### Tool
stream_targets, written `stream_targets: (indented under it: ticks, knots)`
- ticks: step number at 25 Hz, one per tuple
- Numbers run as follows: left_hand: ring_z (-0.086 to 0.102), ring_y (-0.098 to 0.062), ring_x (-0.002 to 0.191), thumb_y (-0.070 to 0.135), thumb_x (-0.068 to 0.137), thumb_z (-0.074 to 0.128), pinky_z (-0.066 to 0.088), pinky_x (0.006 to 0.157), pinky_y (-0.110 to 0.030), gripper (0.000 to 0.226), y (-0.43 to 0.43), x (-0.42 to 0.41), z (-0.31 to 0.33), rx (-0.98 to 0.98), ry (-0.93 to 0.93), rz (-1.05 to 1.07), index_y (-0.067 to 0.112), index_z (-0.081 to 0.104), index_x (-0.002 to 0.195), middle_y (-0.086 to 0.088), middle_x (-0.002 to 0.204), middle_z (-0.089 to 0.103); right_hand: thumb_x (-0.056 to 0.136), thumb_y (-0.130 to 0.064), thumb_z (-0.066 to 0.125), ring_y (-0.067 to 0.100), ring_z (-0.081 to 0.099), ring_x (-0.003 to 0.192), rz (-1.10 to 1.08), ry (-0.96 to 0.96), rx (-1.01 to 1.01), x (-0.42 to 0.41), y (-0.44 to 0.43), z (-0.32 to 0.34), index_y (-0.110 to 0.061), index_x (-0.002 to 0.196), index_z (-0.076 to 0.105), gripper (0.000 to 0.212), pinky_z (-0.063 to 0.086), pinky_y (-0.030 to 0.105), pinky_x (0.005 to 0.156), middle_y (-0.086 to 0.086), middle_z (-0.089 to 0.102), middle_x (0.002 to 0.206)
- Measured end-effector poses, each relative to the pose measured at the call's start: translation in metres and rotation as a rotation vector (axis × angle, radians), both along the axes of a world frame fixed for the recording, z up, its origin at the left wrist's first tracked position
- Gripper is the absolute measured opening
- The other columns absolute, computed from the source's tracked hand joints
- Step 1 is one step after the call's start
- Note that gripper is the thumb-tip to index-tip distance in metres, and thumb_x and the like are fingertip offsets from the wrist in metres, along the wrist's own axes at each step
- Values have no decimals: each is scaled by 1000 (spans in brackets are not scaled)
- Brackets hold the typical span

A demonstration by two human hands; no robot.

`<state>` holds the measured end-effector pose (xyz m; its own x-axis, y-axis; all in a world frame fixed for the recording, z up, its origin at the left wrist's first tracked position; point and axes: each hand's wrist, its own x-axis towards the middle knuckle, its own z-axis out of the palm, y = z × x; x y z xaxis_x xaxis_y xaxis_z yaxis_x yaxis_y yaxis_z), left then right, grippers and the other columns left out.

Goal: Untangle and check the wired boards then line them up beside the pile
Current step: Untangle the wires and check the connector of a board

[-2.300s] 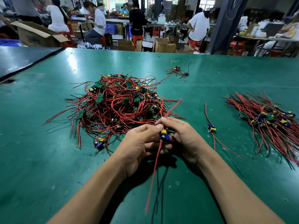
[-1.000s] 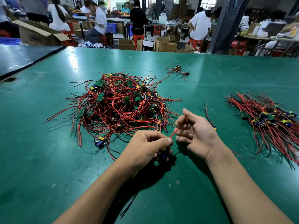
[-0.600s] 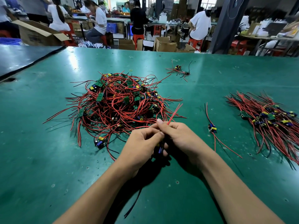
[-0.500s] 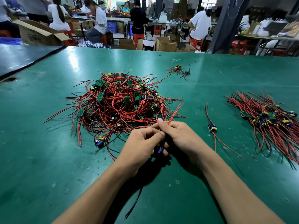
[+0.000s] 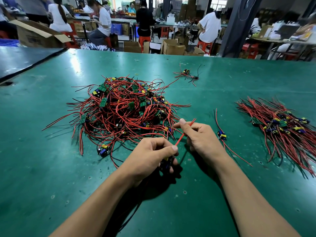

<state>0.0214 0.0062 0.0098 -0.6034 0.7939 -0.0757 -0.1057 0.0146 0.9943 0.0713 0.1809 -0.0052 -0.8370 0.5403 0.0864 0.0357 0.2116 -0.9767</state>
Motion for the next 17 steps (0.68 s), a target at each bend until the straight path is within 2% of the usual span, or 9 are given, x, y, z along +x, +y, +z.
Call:
stream_targets:
  ticks: [1,4,7,9,11,13,14,17]
  knots:
    - [57,-23,50,11,92,63,49,50,-23,16,0,0,0,-7,-5,-9,1,64,80,-13,66,66,97,-47,60,-4,45,38,-24,20,-16,0,1,0,-14,95,79,38,32,8,40,-20,46,41]
    - [57,-23,51,12,91,64,49,50,-24,16,0,0,0,-21,-29,-14,3,66,78,-13,65,66,95,-54,56,6,23,37,-59,28,-137,0,2,2,-19,87,80,44,20,18,37,-10,30,46]
    - [59,-23,49,14,91,64,50,49,-23,17,2,0,0,-26,-76,2,3,66,78,-14,64,66,96,-59,51,8,22,40,-46,18,-263,-3,-3,4,-18,79,79,52,20,16,37,-1,31,61]
    - [63,-23,50,21,94,62,51,48,-22,22,3,1,-1,-4,-118,52,2,67,84,-15,68,68,82,-68,61,7,26,40,-21,26,-353,-5,-7,6,-16,89,78,55,22,16,36,-1,39,65]
    - [67,-25,56,36,97,54,53,49,-26,35,7,0,0,52,-181,137,4,68,94,-17,77,72,63,-77,68,8,31,41,-12,-10,-394,-5,-10,8,-9,99,71,77,25,17,37,-3,45,67]
    - [69,-27,62,50,98,45,55,52,-29,45,10,-3,0,102,-243,208,12,67,105,-17,87,74,57,-79,68,10,33,43,15,-44,-348,-3,-13,10,0,107,63,94,26,20,39,-3,45,65]
    - [69,-25,62,54,97,41,55,53,-30,49,10,-5,0,119,-269,225,14,66,108,-16,88,75,59,-77,69,10,35,43,54,-45,-320,-2,-15,11,0,108,63,91,27,20,40,-3,46,64]
    - [69,-23,66,62,95,32,57,58,-32,60,10,-7,-1,159,-315,203,16,66,112,-16,95,74,72,-62,76,11,49,52,172,-37,-193,2,-25,13,-18,104,73,55,43,22,48,2,55,71]
